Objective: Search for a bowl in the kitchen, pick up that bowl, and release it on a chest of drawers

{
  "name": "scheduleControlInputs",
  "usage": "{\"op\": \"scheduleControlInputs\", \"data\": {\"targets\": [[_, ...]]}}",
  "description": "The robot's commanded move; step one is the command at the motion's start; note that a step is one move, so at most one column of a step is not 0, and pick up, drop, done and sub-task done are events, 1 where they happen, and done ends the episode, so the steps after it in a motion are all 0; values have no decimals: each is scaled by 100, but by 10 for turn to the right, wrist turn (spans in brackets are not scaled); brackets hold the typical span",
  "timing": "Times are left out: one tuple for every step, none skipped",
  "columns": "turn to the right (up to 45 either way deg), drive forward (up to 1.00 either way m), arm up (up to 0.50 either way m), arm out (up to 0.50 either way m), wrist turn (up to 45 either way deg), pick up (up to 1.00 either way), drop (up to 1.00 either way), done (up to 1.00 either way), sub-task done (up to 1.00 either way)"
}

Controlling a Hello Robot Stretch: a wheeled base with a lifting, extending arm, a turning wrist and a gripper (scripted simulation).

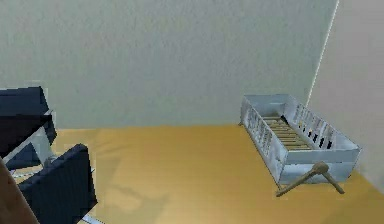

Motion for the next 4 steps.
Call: {"op": "scheduleControlInputs", "data": {"targets": [[0,45,0,0,0,0,0,0,0],[0,45,0,0,0,0,0,0,0],[-360,0,0,0,0,0,0,0,0],[0,100,0,0,0,0,0,0,0]]}}
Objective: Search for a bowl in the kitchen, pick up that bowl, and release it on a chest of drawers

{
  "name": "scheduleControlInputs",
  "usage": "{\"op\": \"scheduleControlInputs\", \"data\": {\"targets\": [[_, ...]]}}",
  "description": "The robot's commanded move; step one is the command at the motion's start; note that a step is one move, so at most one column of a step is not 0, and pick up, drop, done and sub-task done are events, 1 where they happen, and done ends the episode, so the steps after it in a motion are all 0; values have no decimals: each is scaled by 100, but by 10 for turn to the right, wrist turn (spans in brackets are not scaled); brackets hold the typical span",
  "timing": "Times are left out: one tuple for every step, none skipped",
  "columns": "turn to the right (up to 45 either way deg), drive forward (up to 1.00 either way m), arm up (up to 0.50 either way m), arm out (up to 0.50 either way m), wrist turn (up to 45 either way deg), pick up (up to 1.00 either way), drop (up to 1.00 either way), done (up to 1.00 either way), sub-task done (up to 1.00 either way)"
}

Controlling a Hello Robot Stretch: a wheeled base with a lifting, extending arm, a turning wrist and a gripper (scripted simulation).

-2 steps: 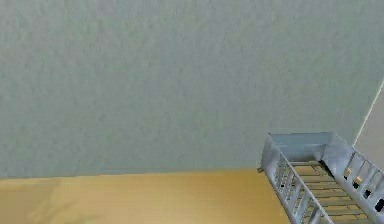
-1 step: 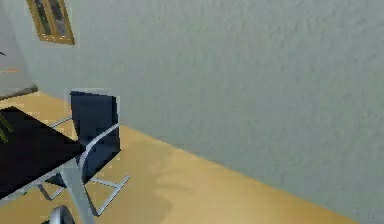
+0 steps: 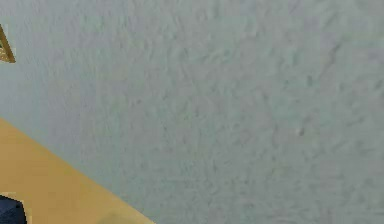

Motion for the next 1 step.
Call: {"op": "scheduleControlInputs", "data": {"targets": [[-90,0,0,0,0,0,0,0,0]]}}
